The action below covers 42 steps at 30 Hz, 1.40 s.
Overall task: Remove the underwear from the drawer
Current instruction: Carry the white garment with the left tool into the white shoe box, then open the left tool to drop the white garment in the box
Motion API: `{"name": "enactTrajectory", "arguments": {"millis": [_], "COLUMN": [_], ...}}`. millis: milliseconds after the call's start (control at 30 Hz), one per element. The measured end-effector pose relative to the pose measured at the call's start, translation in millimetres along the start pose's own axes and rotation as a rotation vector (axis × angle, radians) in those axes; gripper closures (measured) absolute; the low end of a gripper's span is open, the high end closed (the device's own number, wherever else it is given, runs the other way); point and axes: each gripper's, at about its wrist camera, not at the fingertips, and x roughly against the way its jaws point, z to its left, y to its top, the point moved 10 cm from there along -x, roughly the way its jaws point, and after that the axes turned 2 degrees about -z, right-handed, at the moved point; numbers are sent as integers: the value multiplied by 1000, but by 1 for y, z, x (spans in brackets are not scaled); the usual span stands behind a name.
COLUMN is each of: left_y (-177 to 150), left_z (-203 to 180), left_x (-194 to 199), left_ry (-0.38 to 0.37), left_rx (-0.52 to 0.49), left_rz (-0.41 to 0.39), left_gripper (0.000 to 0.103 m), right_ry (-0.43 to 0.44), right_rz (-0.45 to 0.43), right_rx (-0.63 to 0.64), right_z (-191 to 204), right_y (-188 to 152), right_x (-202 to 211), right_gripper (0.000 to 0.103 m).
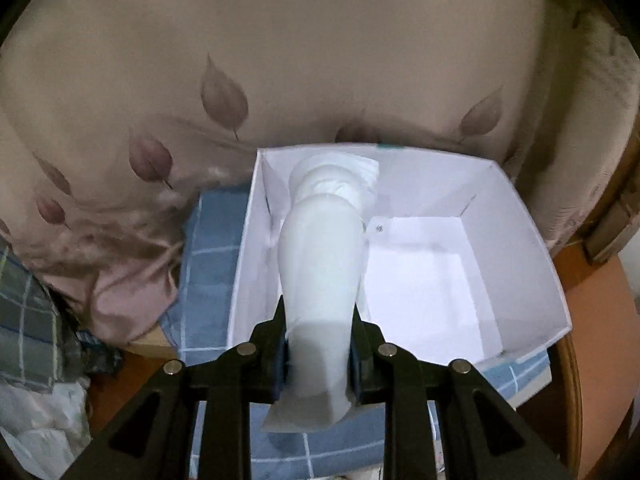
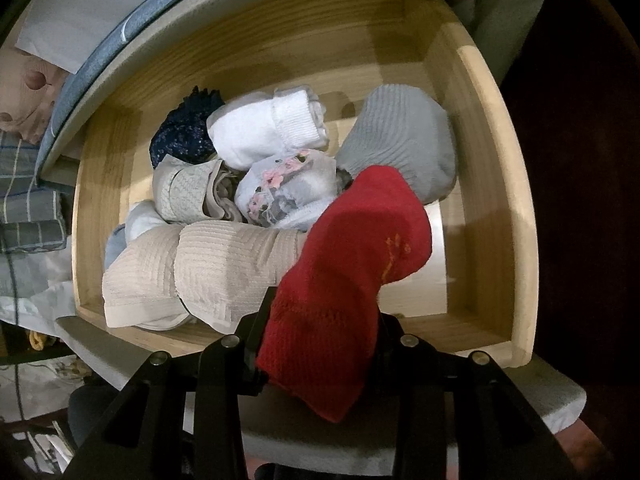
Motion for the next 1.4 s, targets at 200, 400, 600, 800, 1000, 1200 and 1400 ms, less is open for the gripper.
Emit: {"name": "enactTrajectory", "arguments": {"millis": [200,400,600,800,1000,1200,1400], "left_y": [-24,-40,-53,-62,-67,-66,-63], "left_z": [4,4,1,6,11,12,11], "left_x": [-35,-38,-28,-22,-19,-19,-19], "left_ry": [48,74,75,81,94,105,120], "left_rx": [-11,-19,3,8,1,6,3], "left_rz": [86,125,138,151,152,154,151], "left_gripper": [79,79,79,79,79,73,62], "right_ry": [14,13,13,13,13,13,12], "right_rz": [6,7,7,8,8,9,10], "right_rx": [-4,-6,-6,-4,-5,-2,-2], "right_z": [0,1,1,1,1,1,1], "right_y": [0,2,2,2,2,3,2], "right_x": [-2,-3,-3,-3,-3,-3,-3], "right_gripper": [67,67,67,67,67,66,67]}}
